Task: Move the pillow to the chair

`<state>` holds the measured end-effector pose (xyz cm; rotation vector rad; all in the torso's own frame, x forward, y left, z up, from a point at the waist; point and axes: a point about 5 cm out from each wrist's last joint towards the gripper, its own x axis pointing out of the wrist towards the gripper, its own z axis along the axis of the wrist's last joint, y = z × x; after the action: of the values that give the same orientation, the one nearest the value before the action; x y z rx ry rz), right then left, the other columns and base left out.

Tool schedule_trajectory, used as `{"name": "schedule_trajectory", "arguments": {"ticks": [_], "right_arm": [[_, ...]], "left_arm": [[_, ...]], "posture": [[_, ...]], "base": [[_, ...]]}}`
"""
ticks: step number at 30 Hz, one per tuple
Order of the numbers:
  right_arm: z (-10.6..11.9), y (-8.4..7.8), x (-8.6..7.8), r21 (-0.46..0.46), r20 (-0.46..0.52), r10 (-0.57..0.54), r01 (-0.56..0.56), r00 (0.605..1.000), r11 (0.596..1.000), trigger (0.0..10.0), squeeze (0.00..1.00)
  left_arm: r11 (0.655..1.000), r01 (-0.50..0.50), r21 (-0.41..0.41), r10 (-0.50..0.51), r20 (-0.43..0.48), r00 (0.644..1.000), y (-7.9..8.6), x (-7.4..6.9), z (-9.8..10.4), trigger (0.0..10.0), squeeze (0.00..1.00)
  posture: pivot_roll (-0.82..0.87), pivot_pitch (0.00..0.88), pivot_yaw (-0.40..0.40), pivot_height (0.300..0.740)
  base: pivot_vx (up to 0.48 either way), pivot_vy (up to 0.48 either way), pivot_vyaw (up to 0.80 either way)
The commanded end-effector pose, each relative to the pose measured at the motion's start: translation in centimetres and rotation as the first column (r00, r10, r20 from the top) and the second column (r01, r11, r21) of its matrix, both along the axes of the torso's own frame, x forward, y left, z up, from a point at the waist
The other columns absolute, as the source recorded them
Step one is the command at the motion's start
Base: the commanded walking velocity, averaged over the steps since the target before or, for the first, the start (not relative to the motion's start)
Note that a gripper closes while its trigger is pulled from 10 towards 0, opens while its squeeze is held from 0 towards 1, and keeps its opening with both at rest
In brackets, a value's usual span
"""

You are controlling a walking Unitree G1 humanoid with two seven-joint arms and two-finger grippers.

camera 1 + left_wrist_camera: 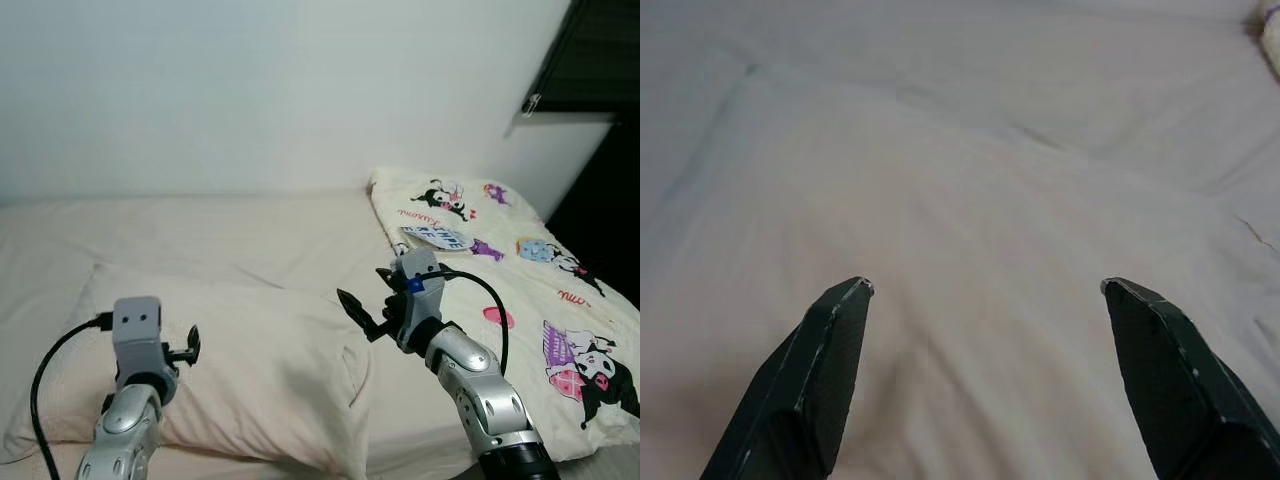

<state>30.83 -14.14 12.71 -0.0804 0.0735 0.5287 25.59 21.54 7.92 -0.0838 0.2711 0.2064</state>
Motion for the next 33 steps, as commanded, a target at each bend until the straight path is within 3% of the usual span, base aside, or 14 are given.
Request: {"name": "schedule_trajectory", "arguments": {"ticks": [1, 9, 12, 13, 15, 16, 20, 23, 24, 25, 26, 27, 28, 33], "right_arm": [[-0.2, -0.5, 0.0, 0.003, -0.021, -0.014, 0.014, 1.0, 1.0, 10.0, 0.0], [-0.1, -0.6, 0.2, -0.001, -0.031, -0.021, 0.02, 0.999, 1.0, 10.0, 0.0], [-0.1, -0.7, 0.3, -0.001, -0.034, -0.022, 0.022, 0.999, 1.0, 10.0, 0.0], [-0.1, -0.7, 0.3, -0.001, -0.034, -0.022, 0.022, 0.999, 1.0, 10.0, 0.0], [-0.1, -0.7, 0.3, -0.001, -0.035, -0.023, 0.023, 0.999, 1.0, 10.0, 0.0], [-0.1, -0.7, 0.2, -0.002, -0.035, -0.023, 0.023, 0.999, 1.0, 10.0, 0.0], [-0.1, -0.7, 0.2, -0.001, -0.038, -0.023, 0.023, 0.999, 1.0, 10.0, 0.0], [-0.1, -0.7, 0.2, 0.0, -0.038, -0.024, 0.024, 0.999, 1.0, 10.0, 0.0], [-0.1, -0.7, 0.2, 0.0, -0.038, -0.025, 0.025, 0.999, 1.0, 10.0, 0.0], [-0.1, -0.7, 0.2, 0.0, -0.037, -0.026, 0.026, 0.999, 1.0, 10.0, 0.0], [-0.1, -0.7, 0.2, 0.001, -0.037, -0.026, 0.026, 0.999, 1.0, 10.0, 0.0], [-0.1, -0.7, 0.2, 0.002, -0.037, -0.026, 0.026, 0.999, 1.0, 10.0, 0.0], [-0.1, -0.7, 0.2, 0.002, -0.038, -0.027, 0.027, 0.999, 1.0, 10.0, 0.0], [-0.1, -0.7, 0.1, 0.005, -0.038, -0.03, 0.03, 0.999, 1.0, 10.0, 0.0]], "left_arm": [[1.0, 0.003, -0.026, -0.004, -0.032, 0.999, 0.0, 0.0, -0.5, 10.0, 0.0], [0.967, -0.032, -0.253, 0.016, -0.065, 0.998, 0.2, -0.2, -1.4, 10.0, 0.0], [0.927, -0.052, -0.372, 0.024, -0.079, 0.997, 0.4, -0.3, -1.9, 10.0, 0.0], [0.907, -0.065, -0.417, 0.035, -0.079, 0.996, 0.5, -0.4, -2.0, 10.0, 0.65], [0.893, -0.073, -0.445, 0.043, -0.079, 0.996, 0.6, -0.5, -2.1, 10.0, 0.65], [0.875, -0.087, -0.475, 0.056, -0.08, 0.995, 0.6, -0.5, -2.1, 10.0, 1.0], [0.823, -0.15, -0.548, 0.116, -0.096, 0.989, 1.0, -0.6, -2.3, 10.0, 1.0], [0.749, -0.22, -0.625, 0.182, -0.126, 0.975, 1.6, -0.5, -2.6, 10.0, 0.99], [0.731, -0.237, -0.64, 0.194, -0.138, 0.971, 1.7, -0.5, -2.8, 10.0, 0.61], [0.721, -0.246, -0.648, 0.2, -0.145, 0.969, 1.8, -0.6, -2.8, 10.0, 0.61], [0.712, -0.25, -0.656, 0.205, -0.147, 0.968, 1.8, -0.5, -2.8, 10.0, 0.49], [0.699, -0.252, -0.669, 0.208, -0.147, 0.967, 1.8, -0.5, -2.8, 10.0, 0.07], [0.69, -0.255, -0.678, 0.21, -0.149, 0.966, 1.7, -0.5, -2.8, 10.0, 0.0], [0.654, -0.288, -0.7, 0.23, -0.178, 0.957, 1.7, -0.4, -2.7, 10.0, 0.0]], "posture": [[-0.05, 0.0, -0.087, 0.671], [-0.05, 0.0, -0.09, 0.641], [-0.05, 0.0, -0.09, 0.626], [-0.05, 0.0, -0.088, 0.621], [-0.05, 0.0, -0.088, 0.616], [-0.05, 0.0, -0.088, 0.611], [-0.05, 0.0, -0.087, 0.596], [-0.05, 0.0, -0.087, 0.581], [-0.05, 0.0, -0.087, 0.576], [-0.05, 0.0, -0.087, 0.571], [-0.05, 0.0, -0.087, 0.566], [-0.05, 0.0, -0.085, 0.561], [-0.05, 0.0, -0.085, 0.556], [-0.06, 0.0, -0.079, 0.531]], "base": [[0.0, 0.0, 0.0], [0.0, 0.0, 0.0], [0.0, 0.0, 0.0], [0.0, 0.0, 0.0], [0.0, 0.0, 0.0], [0.0, 0.0, 0.0], [0.0, 0.0, 0.0], [0.0, 0.0, 0.0], [0.0, 0.0, 0.0], [0.0, 0.0, 0.0], [0.0, 0.0, 0.0], [0.0, 0.0, 0.0], [0.0, 0.0, 0.0], [0.0, 0.0, 0.0]]}}
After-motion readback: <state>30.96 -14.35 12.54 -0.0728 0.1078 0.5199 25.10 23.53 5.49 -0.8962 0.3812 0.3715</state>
